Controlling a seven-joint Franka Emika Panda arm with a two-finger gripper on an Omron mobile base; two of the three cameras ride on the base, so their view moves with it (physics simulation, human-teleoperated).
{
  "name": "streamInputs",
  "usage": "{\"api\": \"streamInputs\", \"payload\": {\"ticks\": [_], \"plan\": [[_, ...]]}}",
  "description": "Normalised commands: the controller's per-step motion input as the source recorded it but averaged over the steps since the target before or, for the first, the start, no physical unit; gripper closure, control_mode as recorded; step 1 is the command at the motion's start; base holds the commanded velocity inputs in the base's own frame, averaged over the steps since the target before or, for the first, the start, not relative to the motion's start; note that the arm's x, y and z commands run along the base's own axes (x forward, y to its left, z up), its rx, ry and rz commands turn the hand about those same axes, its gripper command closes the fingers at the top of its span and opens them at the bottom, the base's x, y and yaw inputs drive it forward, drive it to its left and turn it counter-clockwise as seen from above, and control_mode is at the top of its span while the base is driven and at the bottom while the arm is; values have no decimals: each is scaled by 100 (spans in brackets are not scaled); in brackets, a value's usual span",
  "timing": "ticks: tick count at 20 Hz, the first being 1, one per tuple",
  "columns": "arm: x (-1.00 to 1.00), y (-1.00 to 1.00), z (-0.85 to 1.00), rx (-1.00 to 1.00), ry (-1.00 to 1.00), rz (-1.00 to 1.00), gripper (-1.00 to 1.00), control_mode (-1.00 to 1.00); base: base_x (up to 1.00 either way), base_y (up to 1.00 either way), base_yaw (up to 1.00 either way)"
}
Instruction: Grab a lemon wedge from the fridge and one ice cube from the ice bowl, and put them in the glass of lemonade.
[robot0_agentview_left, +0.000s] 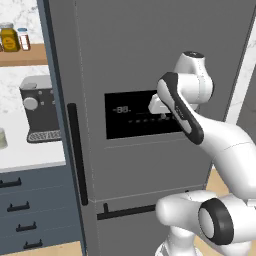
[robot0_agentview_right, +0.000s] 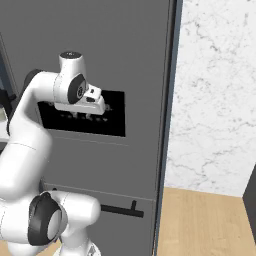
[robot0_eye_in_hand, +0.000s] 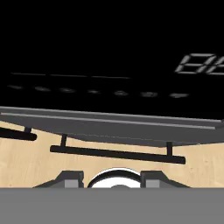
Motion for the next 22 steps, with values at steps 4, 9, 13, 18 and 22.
{"api": "streamInputs", "payload": {"ticks": [4, 9, 13, 18, 22], "plan": [[-30, -8, -3, 0, 0, 0, -100, -100, 0, 0, 0], [-52, -16, -18, 0, 0, 0, -100, -100, 0, 0, 0], [-50, -6, -34, 0, 3, 0, -100, -100, 0, 0, 0], [-22, -4, -7, 0, 2, 0, -100, -100, 0, 0, 0], [-44, 0, -22, 0, 4, 0, -100, 100, -19, 0, 0]]}}
